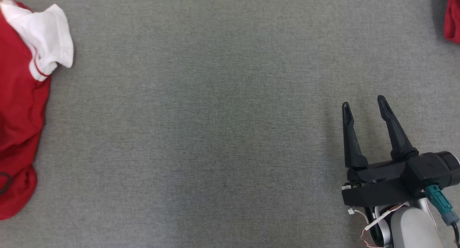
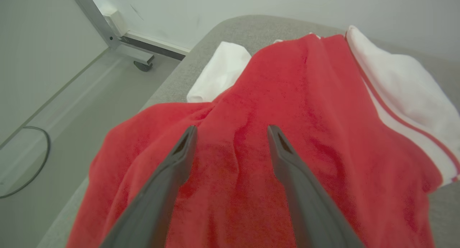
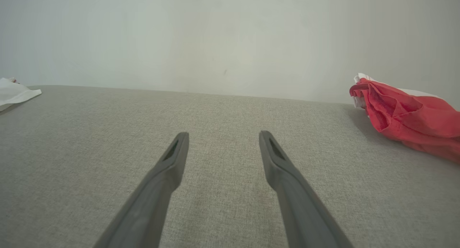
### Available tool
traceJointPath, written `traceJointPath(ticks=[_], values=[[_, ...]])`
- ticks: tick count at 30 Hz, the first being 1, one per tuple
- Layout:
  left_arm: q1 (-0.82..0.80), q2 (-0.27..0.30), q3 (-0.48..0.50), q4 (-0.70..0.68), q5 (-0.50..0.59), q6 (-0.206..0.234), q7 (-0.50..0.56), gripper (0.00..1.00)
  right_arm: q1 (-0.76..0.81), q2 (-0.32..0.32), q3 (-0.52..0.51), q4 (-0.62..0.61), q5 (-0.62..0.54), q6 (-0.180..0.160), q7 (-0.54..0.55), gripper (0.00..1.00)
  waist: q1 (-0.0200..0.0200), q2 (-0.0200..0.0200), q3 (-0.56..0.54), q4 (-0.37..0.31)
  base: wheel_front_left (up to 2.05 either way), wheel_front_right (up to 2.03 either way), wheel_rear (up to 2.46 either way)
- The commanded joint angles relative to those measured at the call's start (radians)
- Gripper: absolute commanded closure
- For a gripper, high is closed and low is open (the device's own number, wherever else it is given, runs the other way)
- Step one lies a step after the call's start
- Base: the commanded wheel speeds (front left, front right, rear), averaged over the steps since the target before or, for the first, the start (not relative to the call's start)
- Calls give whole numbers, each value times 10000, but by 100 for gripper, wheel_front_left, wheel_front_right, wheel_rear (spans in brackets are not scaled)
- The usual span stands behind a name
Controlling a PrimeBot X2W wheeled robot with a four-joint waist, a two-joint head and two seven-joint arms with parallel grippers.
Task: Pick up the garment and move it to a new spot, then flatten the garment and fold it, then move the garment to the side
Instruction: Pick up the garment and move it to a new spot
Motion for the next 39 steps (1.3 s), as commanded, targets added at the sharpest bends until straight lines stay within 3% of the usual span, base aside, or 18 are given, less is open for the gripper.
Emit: traceJointPath(ticks=[1, 8, 12, 13, 14, 15, 16, 19, 24, 28, 34, 39], values=[[-214, 128, -53, 366, -208, -89, 415, 0, -132, 54, 54, 8, -78, -23, 12, 0, -2, -3, 259, -293, 0, 0, 0], [-539, 291, -678, 1735, -1106, -143, 3372, 0, -137, 31, 50, 45, -60, -23, 35, 0, -2, -3, 151, -303, 0, 0, 0], [-630, 429, -860, 1844, -1451, -146, 3977, 0, -151, 22, 108, 10, -33, -23, 34, 0, -2, -3, 110, -391, 0, 0, 0], [-630, 474, -928, 1847, -1476, -144, 4010, 40, -152, 25, 124, 4, -34, -23, 41, 0, -2, -3, 96, -423, 0, 0, 0], [-630, 474, -928, 1847, -1476, -144, 4010, 40, -152, 25, 124, 4, -34, -23, 41, 0, -2, -3, 96, -423, 0, 0, 0], [-634, 520, -965, 1821, -1499, -145, 3898, 75, -147, 26, 120, 5, -33, -23, 51, 0, -2, -3, 81, -444, 0, 0, 0], [-627, 557, -1001, 1826, -1520, -145, 3823, 100, -144, 27, 113, 21, -24, -23, 42, 0, -2, -3, 48, -466, 0, 0, 0], [-765, 724, -1015, 1760, -1449, -108, 3114, 100, -130, 35, 74, 75, -9, -23, 38, 0, -2, -3, -87, -499, 0, 0, 0], [-1155, 838, -1066, 1547, -983, 231, 1018, 100, -73, 79, 11, 266, 79, -23, -30, 0, -2, -3, -520, -450, 0, 0, 0], [-1637, 706, -1168, 1236, -788, 116, -499, 100, -8, 122, 29, 507, 145, -23, -130, 0, -2, -3, -947, -387, 0, 0, 0], [-2633, 505, -1506, 578, -521, 23, -1787, 100, 101, 190, 82, 977, 321, -23, -329, 0, -2, -3, -1605, -474, 0, 0, 0], [-3351, -15, -1928, -572, -377, -48, -2173, 100, 276, 266, 36, 1366, 467, -23, -551, 0, -2, -3, -2032, -684, 0, 0, 0]])
